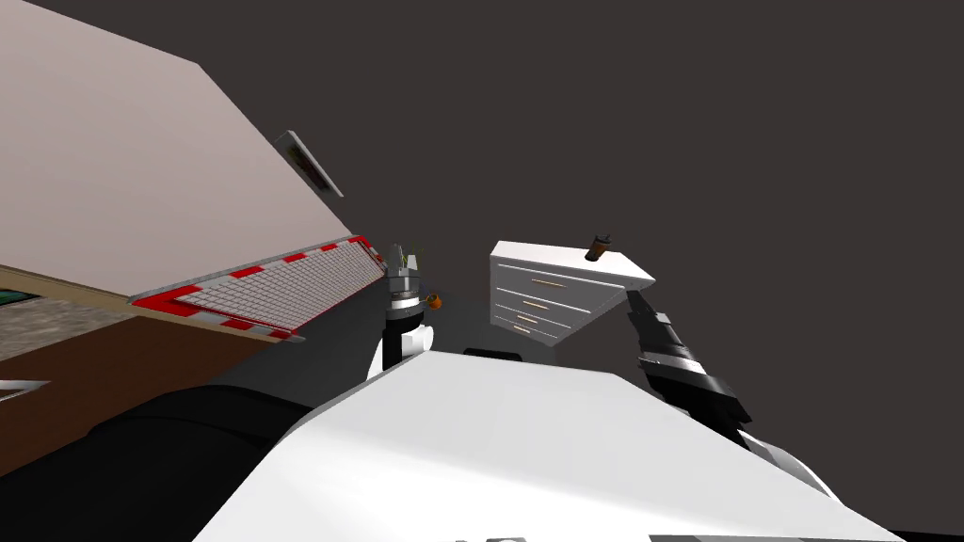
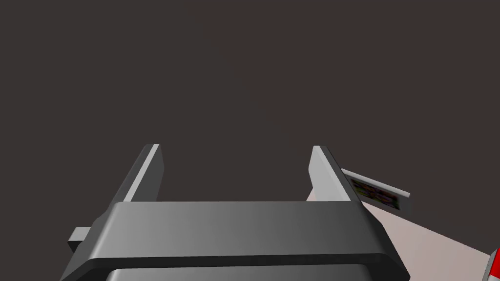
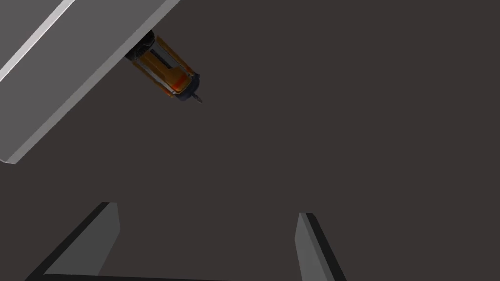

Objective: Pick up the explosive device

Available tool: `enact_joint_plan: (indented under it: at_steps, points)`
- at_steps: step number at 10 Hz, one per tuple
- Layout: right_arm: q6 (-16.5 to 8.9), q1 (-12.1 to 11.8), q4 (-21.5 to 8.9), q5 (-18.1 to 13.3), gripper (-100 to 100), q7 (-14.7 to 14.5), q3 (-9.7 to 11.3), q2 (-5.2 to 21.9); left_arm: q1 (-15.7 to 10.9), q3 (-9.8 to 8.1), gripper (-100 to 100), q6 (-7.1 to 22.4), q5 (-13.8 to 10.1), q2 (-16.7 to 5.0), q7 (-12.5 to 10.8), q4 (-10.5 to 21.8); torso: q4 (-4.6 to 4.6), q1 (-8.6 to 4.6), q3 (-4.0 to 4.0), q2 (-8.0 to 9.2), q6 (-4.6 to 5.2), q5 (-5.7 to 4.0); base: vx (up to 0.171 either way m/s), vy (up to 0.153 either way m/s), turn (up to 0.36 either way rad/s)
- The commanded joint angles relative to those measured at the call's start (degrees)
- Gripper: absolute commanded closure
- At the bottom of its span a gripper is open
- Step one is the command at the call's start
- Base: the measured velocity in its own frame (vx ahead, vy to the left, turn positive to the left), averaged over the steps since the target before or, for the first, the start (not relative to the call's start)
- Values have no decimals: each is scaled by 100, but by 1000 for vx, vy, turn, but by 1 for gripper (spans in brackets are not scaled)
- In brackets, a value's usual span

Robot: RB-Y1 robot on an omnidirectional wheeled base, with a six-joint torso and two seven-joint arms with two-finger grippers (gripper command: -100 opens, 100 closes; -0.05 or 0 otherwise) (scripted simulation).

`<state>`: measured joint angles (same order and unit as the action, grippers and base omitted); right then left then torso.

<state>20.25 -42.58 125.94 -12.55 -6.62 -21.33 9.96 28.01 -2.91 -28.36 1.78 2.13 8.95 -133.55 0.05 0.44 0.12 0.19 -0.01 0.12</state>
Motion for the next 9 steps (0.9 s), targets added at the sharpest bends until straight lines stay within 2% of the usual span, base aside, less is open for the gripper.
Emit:
enact_joint_plan:
  at_steps: [1,3,4,9]
  points:
    - [-193,-123,-103,-194,-100,-134,-286,77,0,0,0,0,0,0,0,0,0,0,0,0,0,0,-26,112,130]
    - [-397,-278,-233,-438,-100,-275,-611,217,0,0,0,0,0,0,0,0,-1,-10,-1,-2,0,-3,-29,103,154]
    - [-397,-278,-233,-438,-100,-275,-658,217,0,0,0,0,0,0,0,0,-1,-14,-2,-4,-1,-3,-1,49,43]
    - [-832,-607,-589,-1061,-100,-586,-1457,688,1,-1,0,0,0,-1,0,0,-6,-34,-15,-27,-1,-8,28,47,156]
